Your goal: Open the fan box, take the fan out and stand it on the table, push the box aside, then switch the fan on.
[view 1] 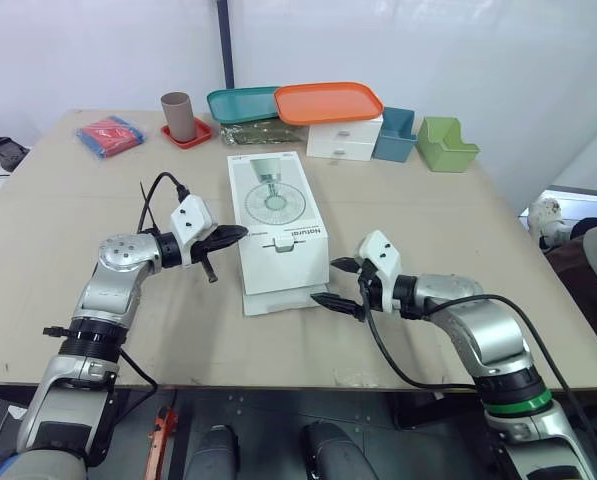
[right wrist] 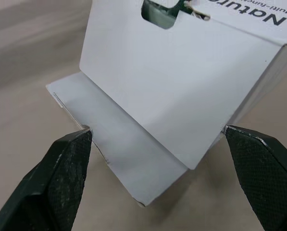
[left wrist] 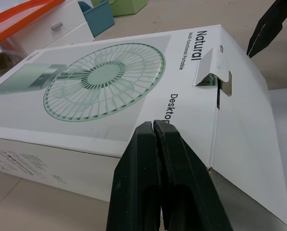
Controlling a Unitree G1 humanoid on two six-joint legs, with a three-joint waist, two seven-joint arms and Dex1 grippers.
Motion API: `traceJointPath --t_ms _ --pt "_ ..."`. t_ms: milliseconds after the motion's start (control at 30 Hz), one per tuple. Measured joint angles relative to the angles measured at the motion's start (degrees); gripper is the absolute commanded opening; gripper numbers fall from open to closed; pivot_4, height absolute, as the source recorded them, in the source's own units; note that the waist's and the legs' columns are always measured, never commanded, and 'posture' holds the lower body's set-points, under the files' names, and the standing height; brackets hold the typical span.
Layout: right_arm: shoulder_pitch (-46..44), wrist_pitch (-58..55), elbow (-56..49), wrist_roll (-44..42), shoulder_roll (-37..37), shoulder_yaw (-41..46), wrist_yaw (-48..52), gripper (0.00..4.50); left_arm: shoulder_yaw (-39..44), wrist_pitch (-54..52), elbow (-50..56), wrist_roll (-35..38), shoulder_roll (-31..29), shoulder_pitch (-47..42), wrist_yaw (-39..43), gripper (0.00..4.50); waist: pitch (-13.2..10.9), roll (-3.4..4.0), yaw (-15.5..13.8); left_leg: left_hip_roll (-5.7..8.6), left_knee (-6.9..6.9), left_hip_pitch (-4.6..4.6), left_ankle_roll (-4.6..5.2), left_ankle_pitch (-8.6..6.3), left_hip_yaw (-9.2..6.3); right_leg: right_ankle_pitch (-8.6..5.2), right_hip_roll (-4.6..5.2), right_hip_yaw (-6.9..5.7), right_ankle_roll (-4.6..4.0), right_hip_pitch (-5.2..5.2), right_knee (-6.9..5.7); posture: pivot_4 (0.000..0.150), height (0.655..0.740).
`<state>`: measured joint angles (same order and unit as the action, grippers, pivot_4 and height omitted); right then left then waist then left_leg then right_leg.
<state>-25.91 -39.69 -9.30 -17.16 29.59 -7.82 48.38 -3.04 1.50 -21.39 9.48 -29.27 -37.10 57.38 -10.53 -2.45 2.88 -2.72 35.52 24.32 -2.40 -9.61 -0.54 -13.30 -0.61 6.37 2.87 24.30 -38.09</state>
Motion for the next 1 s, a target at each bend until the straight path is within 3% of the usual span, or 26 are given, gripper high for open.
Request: traceJointPath --t_ms 367,800,1000 --pt "-1.29 -0.91 1.73 -1.66 -0.59 -0.19 1.42 4.5 -0.44 1.18 -0.36 -0.5 0.18 0.04 -0.5 0.14 0.0 0.0 -0.01 0.0 0.02 0.0 0.0 0.0 0.0 0.01 0.0 0.01 0.0 0.0 0.0 0.15 0.74" --pt "1.6 -2.92 -6.51 -15.35 1.29 4.56 7.75 4.5 -0.44 2.54 -1.97 -0.48 -0.27 -0.5 0.58 0.14 0.01 0.01 -0.02 -0.01 0.02 -0.02 0.0 0.0 0.0 -0.02 -0.02 0.01 -0.09 -0.01 0.0 0.15 0.74" --pt "-3.46 0.37 -2.31 -13.88 -3.78 5.22 2.99 4.5 -0.36 3.6 -3.72 -0.5 -0.94 -1.22 1.01 0.14 0.03 0.05 0.08 -0.02 0.09 -0.04 0.04 0.03 0.01 0.12 -0.02 0.01 -0.12 -0.02 0.0 0.15 0.74"
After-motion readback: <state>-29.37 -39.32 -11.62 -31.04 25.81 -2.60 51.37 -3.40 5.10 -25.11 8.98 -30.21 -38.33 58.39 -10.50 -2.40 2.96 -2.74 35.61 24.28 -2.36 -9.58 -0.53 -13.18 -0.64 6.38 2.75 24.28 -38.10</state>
